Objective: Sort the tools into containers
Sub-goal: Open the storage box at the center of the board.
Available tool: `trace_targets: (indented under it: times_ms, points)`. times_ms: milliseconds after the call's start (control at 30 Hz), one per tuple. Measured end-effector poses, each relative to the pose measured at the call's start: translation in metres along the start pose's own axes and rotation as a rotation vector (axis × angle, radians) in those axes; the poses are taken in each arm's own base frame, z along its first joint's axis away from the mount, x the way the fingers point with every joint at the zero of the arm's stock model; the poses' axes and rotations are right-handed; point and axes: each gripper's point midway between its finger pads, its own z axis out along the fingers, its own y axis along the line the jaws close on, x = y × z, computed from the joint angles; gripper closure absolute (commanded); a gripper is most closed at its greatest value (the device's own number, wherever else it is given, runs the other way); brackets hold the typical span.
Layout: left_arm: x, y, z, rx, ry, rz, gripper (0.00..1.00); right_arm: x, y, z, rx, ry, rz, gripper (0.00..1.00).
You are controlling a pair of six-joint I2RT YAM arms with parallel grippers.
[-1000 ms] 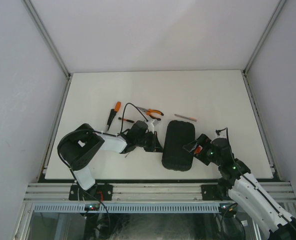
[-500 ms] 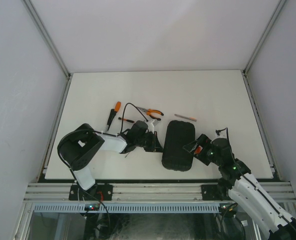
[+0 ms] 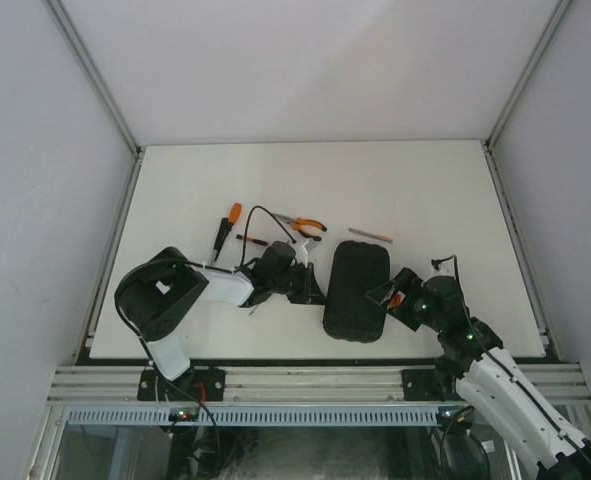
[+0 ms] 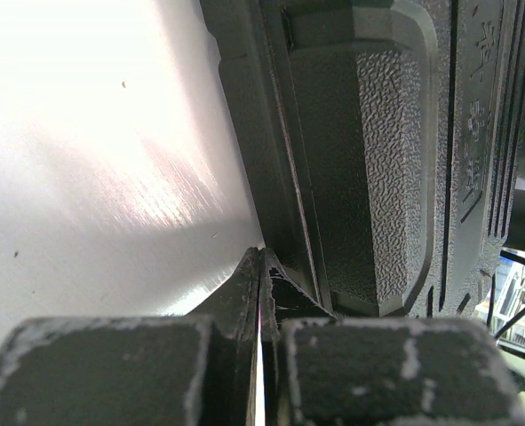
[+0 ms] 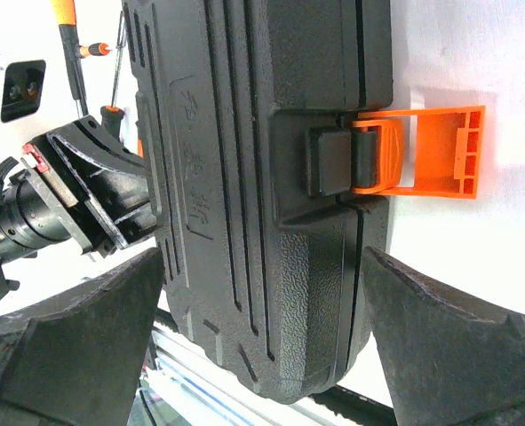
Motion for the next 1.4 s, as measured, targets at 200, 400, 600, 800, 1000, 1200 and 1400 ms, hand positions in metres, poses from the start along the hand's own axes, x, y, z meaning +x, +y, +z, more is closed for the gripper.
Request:
trace_targets:
  times_ms: [200, 400, 600, 800, 1000, 1200, 1400]
  points:
    - [0.000, 0.000, 0.000, 0.000, 0.001, 0.000, 1.00, 0.001, 0.001, 0.000, -0.005, 0.006, -0.007, 0.10]
    - [0.001, 0.000, 0.000, -0.003, 0.003, -0.001, 1.00, 0.002, 0.002, -0.001, -0.011, 0.012, -0.013, 0.10]
    - [0.003, 0.002, 0.000, -0.008, 0.011, -0.005, 1.00, 0.000, 0.011, -0.006, -0.035, 0.014, -0.021, 0.10]
    - [0.003, 0.002, 0.000, -0.008, 0.011, -0.004, 1.00, 0.000, 0.012, -0.007, -0.041, 0.015, -0.026, 0.10]
    - [0.003, 0.001, 0.001, -0.008, 0.013, -0.004, 1.00, 0.002, 0.010, -0.007, -0.031, 0.023, -0.037, 0.10]
    - [0.003, -0.001, 0.003, -0.005, 0.016, -0.001, 1.00, 0.006, 0.003, -0.007, 0.002, 0.045, -0.044, 0.10]
    - [0.003, -0.002, 0.004, -0.003, 0.017, 0.001, 1.00, 0.008, 0.002, -0.008, 0.014, 0.057, -0.055, 0.10]
